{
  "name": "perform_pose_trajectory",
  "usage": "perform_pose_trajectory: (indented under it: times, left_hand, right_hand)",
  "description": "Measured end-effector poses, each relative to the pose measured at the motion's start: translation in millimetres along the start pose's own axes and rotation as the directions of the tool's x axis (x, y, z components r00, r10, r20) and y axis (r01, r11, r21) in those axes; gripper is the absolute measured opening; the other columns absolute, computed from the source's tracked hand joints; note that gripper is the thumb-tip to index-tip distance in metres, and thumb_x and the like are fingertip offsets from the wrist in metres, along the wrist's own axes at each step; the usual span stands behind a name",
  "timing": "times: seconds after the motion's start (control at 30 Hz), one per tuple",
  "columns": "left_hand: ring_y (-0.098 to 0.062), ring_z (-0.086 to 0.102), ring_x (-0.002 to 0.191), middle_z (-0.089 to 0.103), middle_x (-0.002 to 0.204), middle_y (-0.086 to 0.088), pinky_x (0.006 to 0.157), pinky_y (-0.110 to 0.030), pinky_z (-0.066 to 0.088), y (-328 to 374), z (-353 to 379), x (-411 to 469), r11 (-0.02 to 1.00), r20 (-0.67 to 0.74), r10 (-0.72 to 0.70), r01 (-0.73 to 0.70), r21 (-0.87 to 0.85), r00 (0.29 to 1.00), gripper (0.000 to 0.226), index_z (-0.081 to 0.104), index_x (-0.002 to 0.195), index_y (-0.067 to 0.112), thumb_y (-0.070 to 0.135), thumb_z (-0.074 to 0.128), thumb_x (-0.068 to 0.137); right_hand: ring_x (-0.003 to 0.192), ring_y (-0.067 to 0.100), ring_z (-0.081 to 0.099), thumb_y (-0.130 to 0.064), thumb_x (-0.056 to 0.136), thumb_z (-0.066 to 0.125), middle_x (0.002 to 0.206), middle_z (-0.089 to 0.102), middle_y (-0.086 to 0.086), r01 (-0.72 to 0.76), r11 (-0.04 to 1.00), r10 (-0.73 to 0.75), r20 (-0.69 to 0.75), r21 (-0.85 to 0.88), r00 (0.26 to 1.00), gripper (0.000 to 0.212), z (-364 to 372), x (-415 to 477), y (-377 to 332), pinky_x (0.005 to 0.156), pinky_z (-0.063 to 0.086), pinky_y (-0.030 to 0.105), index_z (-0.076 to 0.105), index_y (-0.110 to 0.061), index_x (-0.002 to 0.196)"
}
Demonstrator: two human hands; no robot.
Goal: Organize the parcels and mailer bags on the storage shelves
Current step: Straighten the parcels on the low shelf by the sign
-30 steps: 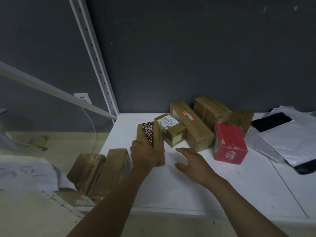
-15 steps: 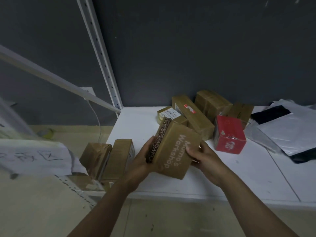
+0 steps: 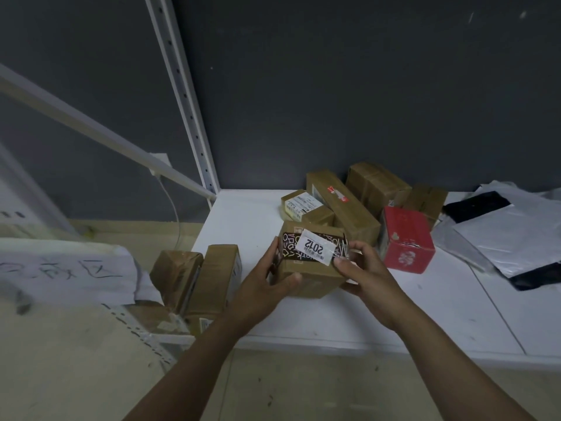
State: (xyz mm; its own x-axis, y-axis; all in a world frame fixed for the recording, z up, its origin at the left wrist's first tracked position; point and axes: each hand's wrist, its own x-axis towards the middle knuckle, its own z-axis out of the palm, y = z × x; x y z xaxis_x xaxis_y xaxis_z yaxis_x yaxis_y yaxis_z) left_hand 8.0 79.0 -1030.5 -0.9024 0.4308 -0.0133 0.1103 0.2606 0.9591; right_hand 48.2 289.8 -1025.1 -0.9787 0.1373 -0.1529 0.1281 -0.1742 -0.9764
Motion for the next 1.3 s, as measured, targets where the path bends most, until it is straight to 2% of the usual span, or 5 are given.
perform_pose_trajectory:
  times: [0.43,0.63,0.77,1.07,1.3]
  left_hand:
    - [-0.002,0.058,0.115,0.05,0.131,0.02,0.089,-0.028,0.055,-31,-20,-12,0.976,0.133,-0.022,-0.008,0.217,0.991,0.093,0.016,0.136,0.056,0.003,0.069,0.081]
    - [-0.013,0.054,0.122,0.053,0.131,0.009,0.104,-0.02,0.042,-45,-25,-20,0.88,0.106,-0.036,-0.019,0.474,0.994,0.075,0.028,0.136,0.043,0.008,0.069,0.084]
    - [-0.015,0.036,0.134,0.041,0.143,0.001,0.098,0.002,0.008,-35,-47,-22,0.691,0.162,0.063,-0.161,0.705,0.985,0.064,0.035,0.146,0.016,0.016,0.066,0.09]
    - [-0.033,0.057,0.102,0.055,0.118,-0.012,0.08,-0.04,0.052,-51,-97,-34,0.187,0.174,-0.011,-0.169,0.968,0.985,0.106,0.05,0.123,0.005,0.053,0.089,0.037]
    - [-0.029,0.048,0.113,0.056,0.119,-0.005,0.096,-0.062,0.037,-63,-104,-38,-0.039,0.177,0.125,-0.173,0.984,0.976,0.107,0.055,0.118,0.012,0.046,0.09,0.023]
  right_hand:
    - [0.12,-0.012,0.035,-0.02,0.075,0.081,0.142,0.031,-0.019,0.324,0.632,-0.257,0.204,-0.704,0.945,0.062,10,1,34,0.09,0.028,-0.005,0.053,-0.039,0.127]
    - [0.135,0.015,0.034,-0.033,0.071,0.084,0.155,0.02,-0.009,0.368,0.484,-0.137,0.346,-0.794,0.928,0.081,10,3,68,0.11,0.038,0.036,0.045,-0.033,0.141]
    - [0.139,0.016,0.026,-0.041,0.068,0.083,0.157,0.019,-0.012,0.371,0.424,-0.161,0.334,-0.826,0.928,0.079,9,7,68,0.115,0.029,0.034,0.044,-0.044,0.137]
    - [0.143,0.001,0.009,-0.029,0.075,0.081,0.158,0.012,-0.012,0.422,0.483,-0.138,0.409,-0.767,0.902,0.073,32,10,73,0.116,0.016,0.018,0.046,-0.038,0.138]
    - [0.146,0.014,0.011,-0.037,0.077,0.077,0.16,0.013,-0.008,0.478,0.406,-0.169,0.45,-0.779,0.877,0.072,56,14,80,0.119,0.019,0.031,0.042,-0.039,0.141]
